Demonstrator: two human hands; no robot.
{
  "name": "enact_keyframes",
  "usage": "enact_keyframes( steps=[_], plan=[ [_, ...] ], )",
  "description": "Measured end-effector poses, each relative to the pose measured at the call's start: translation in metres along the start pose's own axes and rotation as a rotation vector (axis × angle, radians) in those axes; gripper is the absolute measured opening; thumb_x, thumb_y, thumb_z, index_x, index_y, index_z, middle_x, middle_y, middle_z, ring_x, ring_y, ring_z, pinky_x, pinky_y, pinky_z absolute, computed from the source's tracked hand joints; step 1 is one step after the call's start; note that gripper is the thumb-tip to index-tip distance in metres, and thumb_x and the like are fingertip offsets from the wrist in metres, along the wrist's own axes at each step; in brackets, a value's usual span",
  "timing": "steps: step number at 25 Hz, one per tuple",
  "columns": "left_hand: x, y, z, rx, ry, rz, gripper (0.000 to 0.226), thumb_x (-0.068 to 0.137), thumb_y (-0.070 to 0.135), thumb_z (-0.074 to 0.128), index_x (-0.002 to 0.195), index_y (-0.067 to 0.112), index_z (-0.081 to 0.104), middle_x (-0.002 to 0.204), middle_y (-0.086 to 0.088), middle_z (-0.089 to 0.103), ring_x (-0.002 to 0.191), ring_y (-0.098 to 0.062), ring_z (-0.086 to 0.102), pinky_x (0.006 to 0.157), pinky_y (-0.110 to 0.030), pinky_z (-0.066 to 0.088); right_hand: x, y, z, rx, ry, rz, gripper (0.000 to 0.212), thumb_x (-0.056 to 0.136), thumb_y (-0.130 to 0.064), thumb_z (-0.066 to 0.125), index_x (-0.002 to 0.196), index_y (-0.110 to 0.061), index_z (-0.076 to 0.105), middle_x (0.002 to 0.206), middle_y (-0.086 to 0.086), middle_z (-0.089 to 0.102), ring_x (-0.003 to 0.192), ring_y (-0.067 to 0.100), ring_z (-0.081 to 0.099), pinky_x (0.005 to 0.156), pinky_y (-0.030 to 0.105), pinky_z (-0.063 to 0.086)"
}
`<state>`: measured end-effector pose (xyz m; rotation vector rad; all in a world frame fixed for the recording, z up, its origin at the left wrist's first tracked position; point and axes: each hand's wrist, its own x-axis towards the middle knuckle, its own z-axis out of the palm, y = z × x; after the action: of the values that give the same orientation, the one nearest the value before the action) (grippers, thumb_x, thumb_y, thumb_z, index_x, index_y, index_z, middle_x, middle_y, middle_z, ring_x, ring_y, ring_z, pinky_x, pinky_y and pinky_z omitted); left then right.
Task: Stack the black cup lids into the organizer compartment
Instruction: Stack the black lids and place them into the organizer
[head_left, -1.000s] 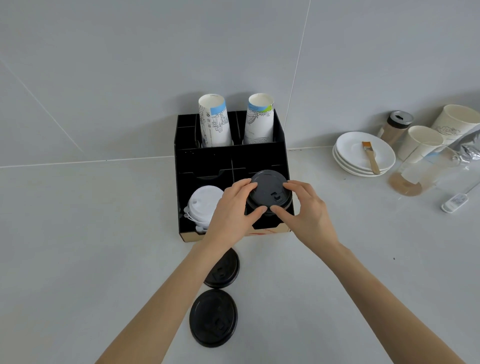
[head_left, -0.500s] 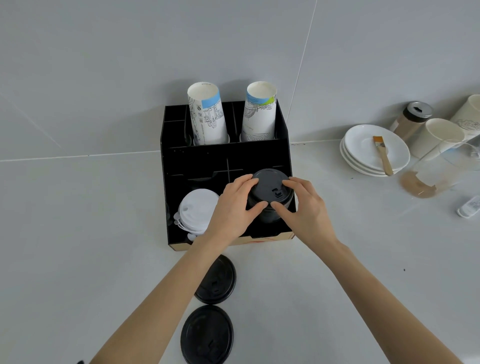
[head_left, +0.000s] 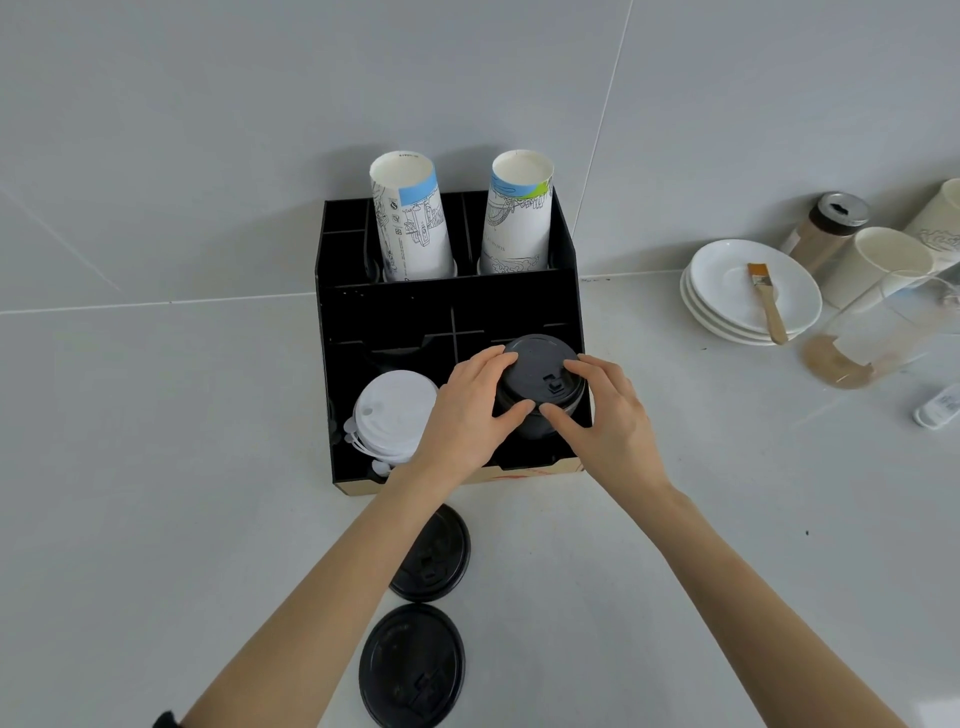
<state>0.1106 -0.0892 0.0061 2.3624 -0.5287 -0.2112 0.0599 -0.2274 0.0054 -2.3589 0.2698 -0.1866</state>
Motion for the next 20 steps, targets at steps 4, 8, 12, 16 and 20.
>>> enact_keyframes(
  steps=[4,8,12,16,20],
  plan=[
    [-0.0032,-0.0016,0.003,0.002,0.002,-0.004,0.054,0.086,0.026,0.055,0.134,0.015,0.032,0.147,-0.003,0.031,0.135,-0.019,0.027,0.11,-0.03,0.025,-0.002,0.0032,0.0019,0.027,0.018,0.0,0.048,0.077,-0.023,0.067,0.12,-0.011,0.048,0.131,0.008,0.048,0.121,0.024,0.046,0.093,0.031,0.039],
    [-0.0054,-0.0037,0.0034,-0.021,0.024,0.006,0.054,0.084,0.024,0.058,0.132,0.015,0.035,0.146,-0.003,0.034,0.133,-0.02,0.03,0.108,-0.029,0.027,-0.0054,0.0042,0.0042,0.038,0.041,-0.011,0.048,0.076,-0.021,0.069,0.118,-0.01,0.05,0.129,0.009,0.05,0.119,0.025,0.048,0.089,0.029,0.039],
    [-0.0048,-0.0027,0.0011,-0.039,0.016,0.022,0.053,0.083,0.022,0.06,0.13,0.013,0.037,0.143,-0.003,0.036,0.129,-0.023,0.034,0.104,-0.03,0.031,-0.0036,0.006,0.0026,0.047,0.017,0.005,0.048,0.075,-0.022,0.069,0.117,-0.012,0.049,0.128,0.008,0.048,0.118,0.024,0.047,0.087,0.028,0.038],
    [-0.0052,-0.0026,0.0005,-0.059,0.015,0.007,0.054,0.083,0.022,0.06,0.131,0.014,0.037,0.144,-0.003,0.035,0.131,-0.022,0.033,0.105,-0.03,0.03,-0.0057,0.0029,0.0029,0.057,0.004,0.005,0.048,0.077,-0.021,0.067,0.119,-0.013,0.046,0.131,0.007,0.044,0.12,0.023,0.045,0.095,0.034,0.042],
    [-0.0066,-0.0032,-0.0014,-0.039,0.019,-0.011,0.056,0.082,0.023,0.062,0.131,0.014,0.037,0.146,-0.007,0.029,0.133,-0.023,0.028,0.108,-0.033,0.028,-0.0058,-0.0019,0.0003,0.008,-0.016,-0.019,0.05,0.078,-0.022,0.065,0.122,-0.013,0.044,0.14,0.007,0.037,0.125,0.025,0.041,0.102,0.044,0.041]
  ],
)
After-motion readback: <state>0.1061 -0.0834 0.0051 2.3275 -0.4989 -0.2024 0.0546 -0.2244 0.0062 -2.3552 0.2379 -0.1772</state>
